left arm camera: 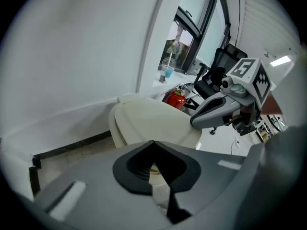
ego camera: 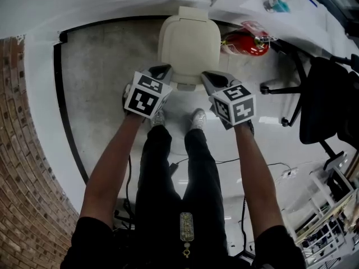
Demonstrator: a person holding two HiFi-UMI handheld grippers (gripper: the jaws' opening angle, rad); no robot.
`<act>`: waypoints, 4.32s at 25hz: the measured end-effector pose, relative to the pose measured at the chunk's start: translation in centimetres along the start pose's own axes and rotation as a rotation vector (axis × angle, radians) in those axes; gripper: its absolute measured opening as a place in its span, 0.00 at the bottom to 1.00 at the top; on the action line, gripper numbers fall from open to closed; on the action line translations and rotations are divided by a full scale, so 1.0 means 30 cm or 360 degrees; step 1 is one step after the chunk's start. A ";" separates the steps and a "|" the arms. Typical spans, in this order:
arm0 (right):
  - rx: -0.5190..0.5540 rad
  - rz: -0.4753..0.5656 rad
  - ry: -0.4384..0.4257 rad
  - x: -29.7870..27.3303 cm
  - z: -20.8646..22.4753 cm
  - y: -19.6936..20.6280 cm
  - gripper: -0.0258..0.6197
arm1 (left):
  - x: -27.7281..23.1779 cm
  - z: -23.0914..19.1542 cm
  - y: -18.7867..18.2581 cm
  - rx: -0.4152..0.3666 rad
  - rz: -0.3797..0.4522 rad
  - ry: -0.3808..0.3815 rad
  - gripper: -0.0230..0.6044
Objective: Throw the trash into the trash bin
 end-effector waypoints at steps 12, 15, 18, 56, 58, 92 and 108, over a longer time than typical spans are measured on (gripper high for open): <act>0.0018 -0.0111 -0.0007 -0.117 0.039 0.127 0.04 | -0.120 -0.013 0.120 0.0052 -0.0070 -0.0029 0.04; -0.0016 -0.0127 -0.0017 -0.132 0.046 0.149 0.04 | -0.132 -0.015 0.130 0.0061 -0.0070 -0.0038 0.05; -0.0002 -0.0148 -0.0016 -0.144 0.052 0.161 0.04 | -0.144 -0.012 0.143 0.0055 -0.0079 -0.0045 0.05; 0.0351 0.0745 -0.0026 1.018 -0.532 -0.366 0.04 | 0.985 0.685 -0.370 0.0074 0.0744 -0.0102 0.05; 0.0352 0.0835 0.0012 1.083 -0.608 -0.372 0.04 | 1.075 0.719 -0.362 0.0041 0.0798 -0.0093 0.05; 0.0592 0.1320 0.0035 1.661 -1.340 -0.246 0.04 | 1.768 1.147 -0.229 -0.0317 0.1189 -0.0014 0.05; 0.0620 0.1351 0.0032 1.693 -1.354 -0.280 0.04 | 1.797 1.160 -0.262 -0.0353 0.1214 -0.0005 0.05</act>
Point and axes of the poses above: the fingertips, and each gripper's own axes: x backward along the fingers, z to its right, y out of its underside, the point moved 5 cm from there along x, backward along the fingers, and after that the axes turned 3 degrees about z, right-handed, at the moved point
